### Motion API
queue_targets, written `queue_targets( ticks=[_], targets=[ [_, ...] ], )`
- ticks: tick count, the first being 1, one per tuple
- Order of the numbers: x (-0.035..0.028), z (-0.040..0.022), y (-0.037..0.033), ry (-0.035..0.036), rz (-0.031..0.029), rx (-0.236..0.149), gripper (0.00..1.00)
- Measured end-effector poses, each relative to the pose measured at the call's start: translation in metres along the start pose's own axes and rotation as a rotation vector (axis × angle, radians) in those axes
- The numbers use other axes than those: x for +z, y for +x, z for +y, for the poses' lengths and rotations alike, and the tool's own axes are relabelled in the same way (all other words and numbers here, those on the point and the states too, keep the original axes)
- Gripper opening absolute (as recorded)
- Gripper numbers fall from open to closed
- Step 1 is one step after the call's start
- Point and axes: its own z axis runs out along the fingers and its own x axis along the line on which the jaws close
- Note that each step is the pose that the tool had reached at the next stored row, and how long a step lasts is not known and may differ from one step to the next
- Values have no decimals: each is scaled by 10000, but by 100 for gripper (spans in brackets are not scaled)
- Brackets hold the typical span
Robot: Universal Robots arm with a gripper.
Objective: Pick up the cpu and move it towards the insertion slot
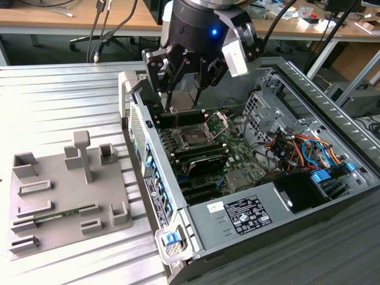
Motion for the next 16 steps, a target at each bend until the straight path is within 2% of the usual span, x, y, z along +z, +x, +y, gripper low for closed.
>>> queue_targets(
  ticks=[1, 3, 4, 8, 16],
  targets=[
    [2, 0, -9, -86, -4, 1, 55],
    [7, -1, -19, -156, -7, 0, 55],
    [10, -1, -23, -168, -8, 0, 55],
    [20, -2, -55, -173, -7, 0, 55],
    [32, 2, -177, -172, -7, 0, 55]
  ],
)
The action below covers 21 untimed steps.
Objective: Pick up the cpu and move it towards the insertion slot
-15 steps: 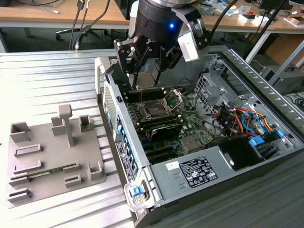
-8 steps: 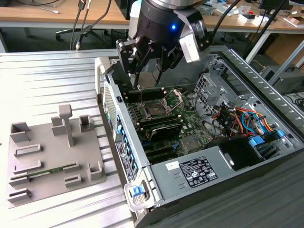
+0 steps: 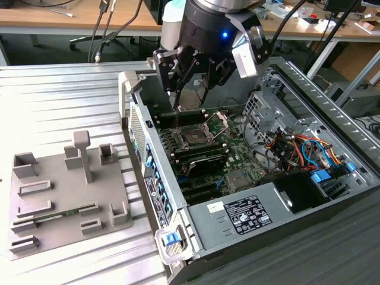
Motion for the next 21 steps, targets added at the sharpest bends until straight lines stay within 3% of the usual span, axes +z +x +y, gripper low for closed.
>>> queue_targets(
  ticks=[13, 15, 16, 21],
  targets=[
    [18, 10, -209, -1, 0, 1, 55],
    [28, 25, -345, 0, 1, 0, 55],
    [50, 55, -479, -1, 3, 0, 55],
    [63, 74, -547, 0, 3, 1, 55]
  ],
)
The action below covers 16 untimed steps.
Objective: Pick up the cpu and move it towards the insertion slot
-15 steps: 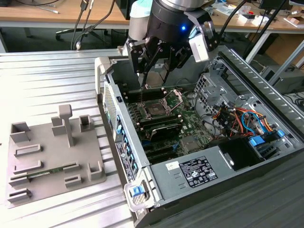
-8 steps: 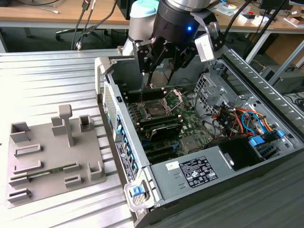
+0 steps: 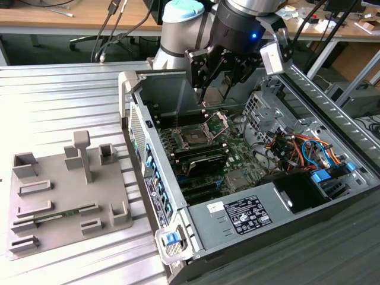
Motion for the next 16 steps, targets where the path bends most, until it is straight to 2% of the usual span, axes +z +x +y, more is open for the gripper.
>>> queue_targets(
  ticks=[12, 16],
  targets=[
    [54, 54, -225, -1, 0, 0, 55],
    [78, 56, -267, 1, 1, -1, 55]
  ],
)
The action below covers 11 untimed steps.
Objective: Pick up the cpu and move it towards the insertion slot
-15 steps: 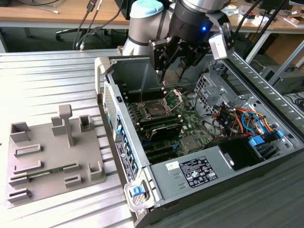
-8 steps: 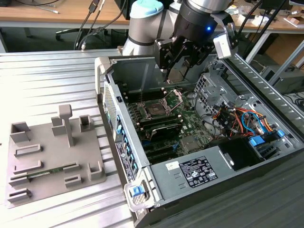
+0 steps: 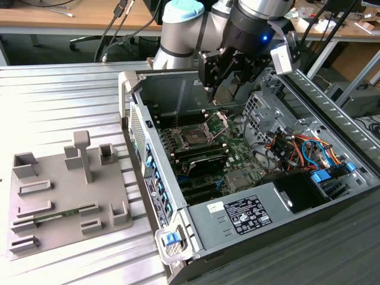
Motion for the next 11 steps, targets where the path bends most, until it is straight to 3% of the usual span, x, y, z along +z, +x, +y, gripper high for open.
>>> queue_targets(
  ticks=[11],
  targets=[
    [71, 29, -121, 0, 1, 1, 55]
  ],
)
